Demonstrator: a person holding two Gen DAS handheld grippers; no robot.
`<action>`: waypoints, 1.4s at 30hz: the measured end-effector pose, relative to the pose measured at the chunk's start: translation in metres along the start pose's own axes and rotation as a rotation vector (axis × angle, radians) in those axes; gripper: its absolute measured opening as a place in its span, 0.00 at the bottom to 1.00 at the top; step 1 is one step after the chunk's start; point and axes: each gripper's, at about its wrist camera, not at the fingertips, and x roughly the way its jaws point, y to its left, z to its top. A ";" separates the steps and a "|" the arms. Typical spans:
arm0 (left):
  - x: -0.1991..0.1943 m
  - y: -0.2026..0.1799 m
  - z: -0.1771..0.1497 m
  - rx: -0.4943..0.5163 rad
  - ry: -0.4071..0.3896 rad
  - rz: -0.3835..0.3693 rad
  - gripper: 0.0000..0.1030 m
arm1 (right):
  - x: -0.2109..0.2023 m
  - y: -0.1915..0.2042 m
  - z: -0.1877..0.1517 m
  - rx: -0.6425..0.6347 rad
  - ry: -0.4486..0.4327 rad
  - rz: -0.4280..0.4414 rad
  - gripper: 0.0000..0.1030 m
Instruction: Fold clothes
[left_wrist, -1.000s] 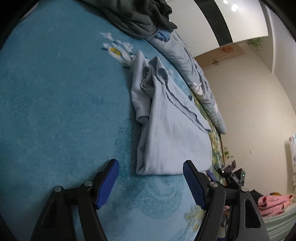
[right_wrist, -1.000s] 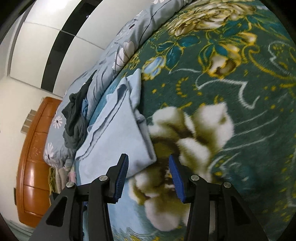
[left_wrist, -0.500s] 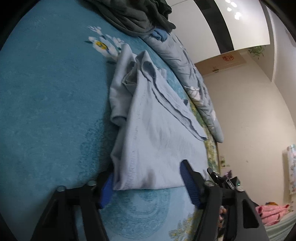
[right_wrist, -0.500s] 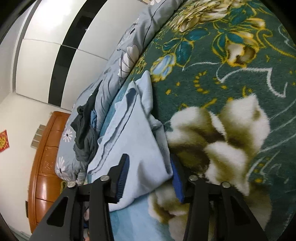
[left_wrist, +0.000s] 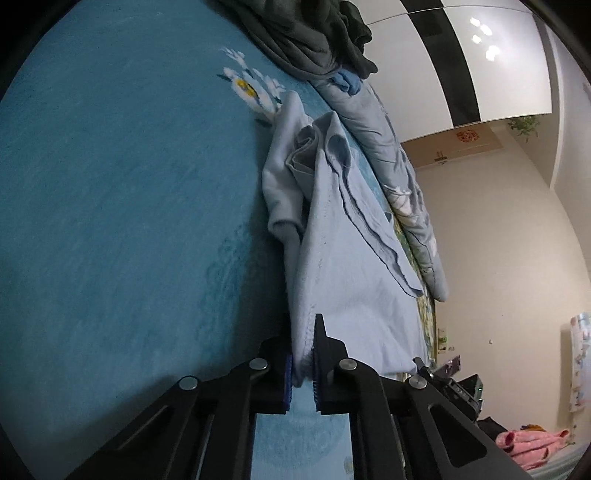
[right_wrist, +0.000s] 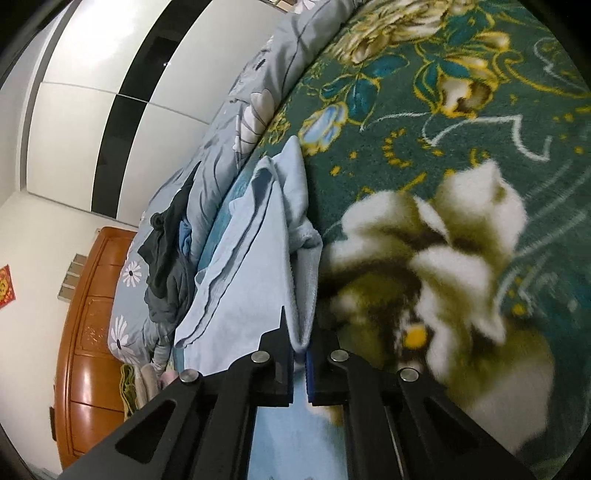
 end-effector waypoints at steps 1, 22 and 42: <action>-0.004 0.000 -0.003 0.006 0.004 -0.003 0.08 | -0.004 0.000 -0.003 0.000 -0.002 0.002 0.04; -0.056 0.002 -0.076 0.121 0.134 0.011 0.08 | -0.087 -0.016 -0.085 -0.098 -0.010 -0.015 0.03; -0.066 -0.034 -0.026 0.505 -0.061 0.300 0.49 | -0.088 0.007 -0.044 -0.332 -0.039 -0.264 0.20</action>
